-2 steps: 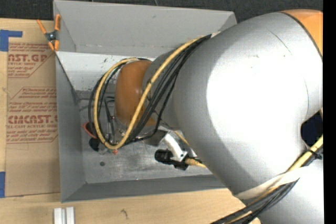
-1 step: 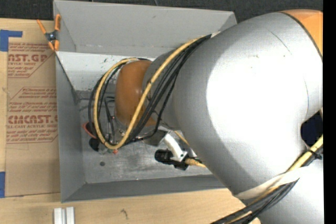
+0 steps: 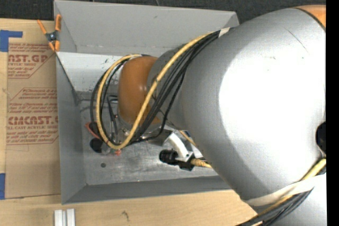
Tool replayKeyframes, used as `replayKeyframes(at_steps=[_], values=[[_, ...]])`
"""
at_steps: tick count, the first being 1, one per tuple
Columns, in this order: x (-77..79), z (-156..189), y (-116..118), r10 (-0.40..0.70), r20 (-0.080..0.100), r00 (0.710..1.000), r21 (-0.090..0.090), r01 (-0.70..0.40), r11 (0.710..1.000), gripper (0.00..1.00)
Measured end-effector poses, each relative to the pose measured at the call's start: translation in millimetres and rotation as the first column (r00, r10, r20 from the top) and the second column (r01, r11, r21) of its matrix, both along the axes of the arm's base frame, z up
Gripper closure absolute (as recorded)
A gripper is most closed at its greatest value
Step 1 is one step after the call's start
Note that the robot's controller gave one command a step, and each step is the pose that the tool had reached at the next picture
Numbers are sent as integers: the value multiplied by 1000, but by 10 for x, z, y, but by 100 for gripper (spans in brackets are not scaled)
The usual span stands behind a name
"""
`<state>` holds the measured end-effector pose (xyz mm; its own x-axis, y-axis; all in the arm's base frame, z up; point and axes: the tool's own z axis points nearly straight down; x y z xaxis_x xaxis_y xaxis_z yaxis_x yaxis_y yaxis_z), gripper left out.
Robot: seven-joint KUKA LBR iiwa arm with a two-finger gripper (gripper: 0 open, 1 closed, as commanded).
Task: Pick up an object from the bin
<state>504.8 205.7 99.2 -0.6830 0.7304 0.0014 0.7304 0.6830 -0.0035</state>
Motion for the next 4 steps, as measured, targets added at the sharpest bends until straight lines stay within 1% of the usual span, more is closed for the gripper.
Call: replayKeyframes(at_steps=[1,2,3,4], values=[[42,481,-37,-5,1,1000,0,5,1000,100],[-44,860,-77,-9,1,1000,0,9,1000,100],[47,877,-50,-18,11,1000,3,18,1000,100],[-16,689,-117,20,0,1000,-1,-20,1000,100]])
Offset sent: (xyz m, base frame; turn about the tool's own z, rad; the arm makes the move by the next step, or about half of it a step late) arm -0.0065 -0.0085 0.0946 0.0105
